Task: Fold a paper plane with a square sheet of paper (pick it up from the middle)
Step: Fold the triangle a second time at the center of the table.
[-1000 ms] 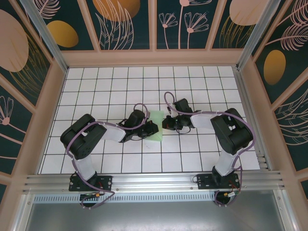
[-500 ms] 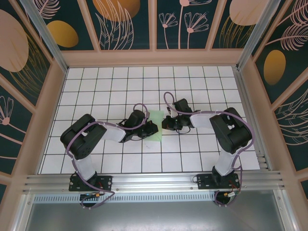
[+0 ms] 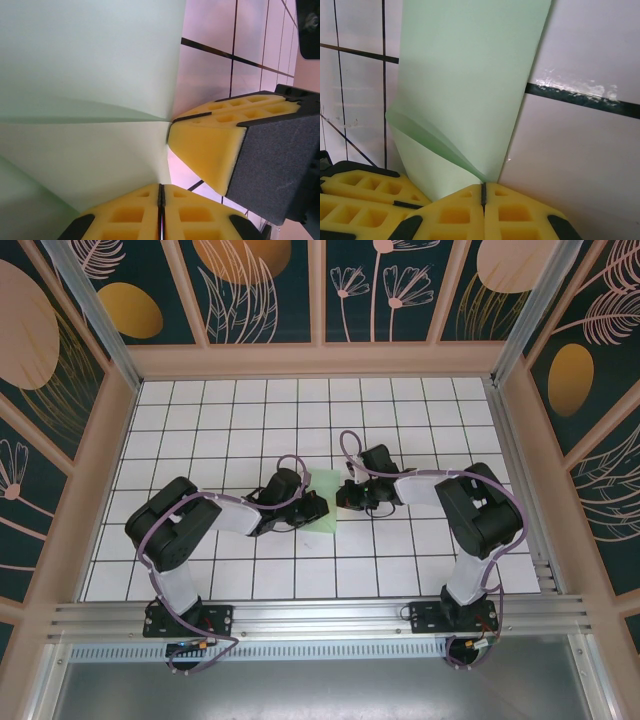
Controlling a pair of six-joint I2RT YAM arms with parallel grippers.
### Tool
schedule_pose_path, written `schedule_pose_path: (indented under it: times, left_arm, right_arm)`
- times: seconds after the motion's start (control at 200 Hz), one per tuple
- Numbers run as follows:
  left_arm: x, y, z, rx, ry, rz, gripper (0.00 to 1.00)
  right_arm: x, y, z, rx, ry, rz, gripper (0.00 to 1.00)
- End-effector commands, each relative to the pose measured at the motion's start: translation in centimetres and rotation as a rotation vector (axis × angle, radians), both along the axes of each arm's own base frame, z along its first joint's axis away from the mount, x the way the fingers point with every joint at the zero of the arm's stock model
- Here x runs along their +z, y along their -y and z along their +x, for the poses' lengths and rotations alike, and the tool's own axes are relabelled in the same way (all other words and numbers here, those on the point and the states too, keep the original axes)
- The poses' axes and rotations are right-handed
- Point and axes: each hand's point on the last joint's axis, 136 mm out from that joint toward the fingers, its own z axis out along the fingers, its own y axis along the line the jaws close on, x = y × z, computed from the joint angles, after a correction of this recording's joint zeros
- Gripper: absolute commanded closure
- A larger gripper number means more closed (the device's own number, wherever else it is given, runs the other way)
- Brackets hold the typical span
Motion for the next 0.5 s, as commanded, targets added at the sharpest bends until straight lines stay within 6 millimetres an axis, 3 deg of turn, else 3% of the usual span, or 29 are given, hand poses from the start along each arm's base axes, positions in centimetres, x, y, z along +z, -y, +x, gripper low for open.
schedule_pose_path:
  times: [0.0,0.145,0.495]
  left_arm:
    - [2.3,0.6,0.0,-0.027,0.051,-0.042,0.87]
    - [3.6,0.8,0.3,-0.030,0.083,-0.064,0.86]
    - [0.0,0.5,0.7,-0.009,0.022,0.024,0.86]
  right_arm:
    - [0.9,-0.8,0.6,0.030,0.042,0.020,0.95]
    - [0.7,-0.7,0.6,0.027,0.039,0.014,0.94]
    - [0.7,-0.6,0.6,0.028,0.039,0.007,0.94]
